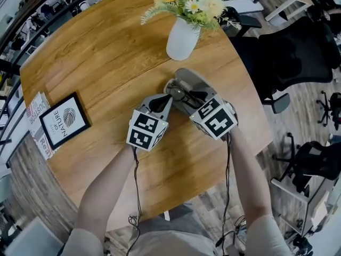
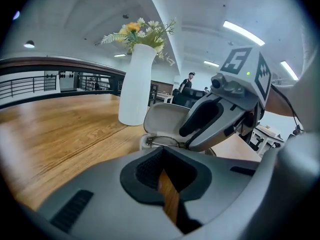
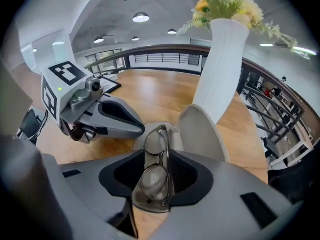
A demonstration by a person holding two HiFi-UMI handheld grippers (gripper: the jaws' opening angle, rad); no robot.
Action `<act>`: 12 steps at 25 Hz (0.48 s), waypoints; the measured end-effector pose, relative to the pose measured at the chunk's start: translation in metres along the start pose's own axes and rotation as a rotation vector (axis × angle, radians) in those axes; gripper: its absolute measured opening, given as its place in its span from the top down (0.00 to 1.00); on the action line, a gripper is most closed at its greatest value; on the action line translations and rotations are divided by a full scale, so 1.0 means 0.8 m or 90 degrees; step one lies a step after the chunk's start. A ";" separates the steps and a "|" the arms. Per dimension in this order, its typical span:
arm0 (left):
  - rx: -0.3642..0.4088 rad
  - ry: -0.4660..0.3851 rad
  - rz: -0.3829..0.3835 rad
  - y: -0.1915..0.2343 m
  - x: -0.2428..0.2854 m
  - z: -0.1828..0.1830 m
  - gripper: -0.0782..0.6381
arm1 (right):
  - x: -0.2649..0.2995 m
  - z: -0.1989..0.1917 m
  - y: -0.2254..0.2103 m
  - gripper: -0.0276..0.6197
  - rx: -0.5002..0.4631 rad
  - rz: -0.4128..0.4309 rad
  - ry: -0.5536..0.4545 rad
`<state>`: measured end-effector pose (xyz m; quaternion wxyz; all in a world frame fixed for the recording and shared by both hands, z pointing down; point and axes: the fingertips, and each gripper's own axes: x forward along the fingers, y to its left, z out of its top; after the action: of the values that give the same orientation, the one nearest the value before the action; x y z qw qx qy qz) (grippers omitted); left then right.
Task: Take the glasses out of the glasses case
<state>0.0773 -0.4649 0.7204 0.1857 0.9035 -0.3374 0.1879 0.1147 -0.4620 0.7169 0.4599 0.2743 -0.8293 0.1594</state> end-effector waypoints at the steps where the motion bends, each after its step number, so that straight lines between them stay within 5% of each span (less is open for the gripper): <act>1: 0.005 -0.001 0.001 0.000 0.000 0.000 0.87 | 0.004 -0.002 0.000 0.69 -0.003 0.001 0.010; 12: 0.032 0.000 0.003 -0.006 -0.002 0.000 0.87 | 0.029 -0.015 0.001 0.77 0.021 0.020 0.064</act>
<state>0.0796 -0.4607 0.7187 0.1621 0.9072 -0.3347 0.1966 0.1124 -0.4623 0.7425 0.4938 0.2609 -0.8065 0.1939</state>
